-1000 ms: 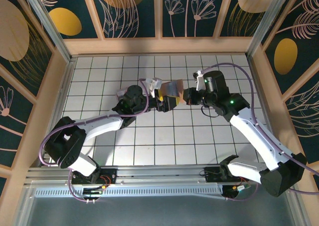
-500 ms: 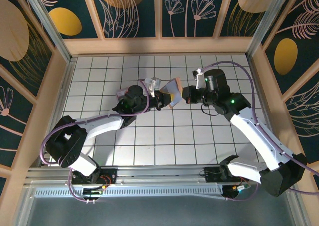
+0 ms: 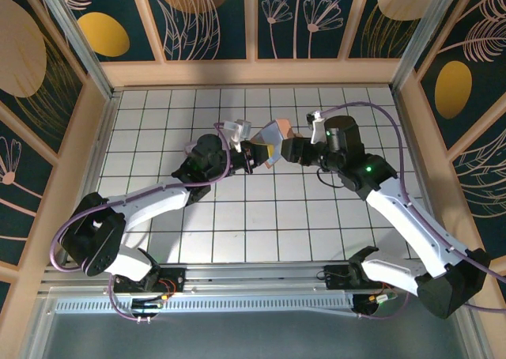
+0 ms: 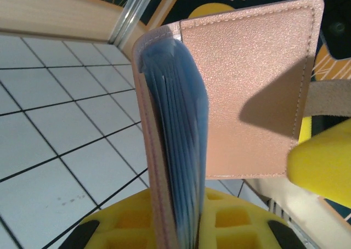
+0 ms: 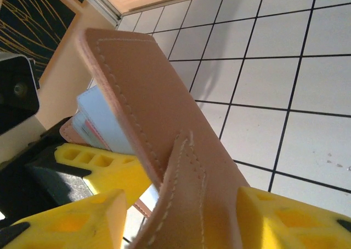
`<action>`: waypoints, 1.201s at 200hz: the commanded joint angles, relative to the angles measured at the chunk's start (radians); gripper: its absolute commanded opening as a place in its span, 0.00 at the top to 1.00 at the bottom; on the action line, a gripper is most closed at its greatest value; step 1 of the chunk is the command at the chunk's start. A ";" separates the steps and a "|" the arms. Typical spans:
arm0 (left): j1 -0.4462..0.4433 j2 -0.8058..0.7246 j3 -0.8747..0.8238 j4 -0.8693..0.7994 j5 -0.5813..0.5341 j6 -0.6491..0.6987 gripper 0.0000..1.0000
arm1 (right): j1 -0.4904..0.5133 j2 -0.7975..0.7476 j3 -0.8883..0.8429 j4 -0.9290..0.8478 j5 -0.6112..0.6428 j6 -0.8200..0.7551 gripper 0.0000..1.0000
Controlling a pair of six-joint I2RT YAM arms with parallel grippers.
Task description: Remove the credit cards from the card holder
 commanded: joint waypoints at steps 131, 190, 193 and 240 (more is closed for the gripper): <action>-0.004 -0.067 0.094 -0.121 0.209 0.096 0.95 | -0.117 -0.054 -0.179 0.275 -0.154 0.044 0.76; -0.004 -0.058 0.092 -0.060 0.249 0.040 0.77 | -0.144 -0.078 -0.249 0.354 -0.177 0.129 0.99; -0.004 -0.058 0.091 -0.058 0.251 0.039 0.77 | -0.144 -0.078 -0.249 0.353 -0.177 0.131 0.99; -0.004 -0.062 0.085 -0.062 0.237 0.038 0.71 | -0.150 -0.079 -0.234 0.339 -0.166 0.122 1.00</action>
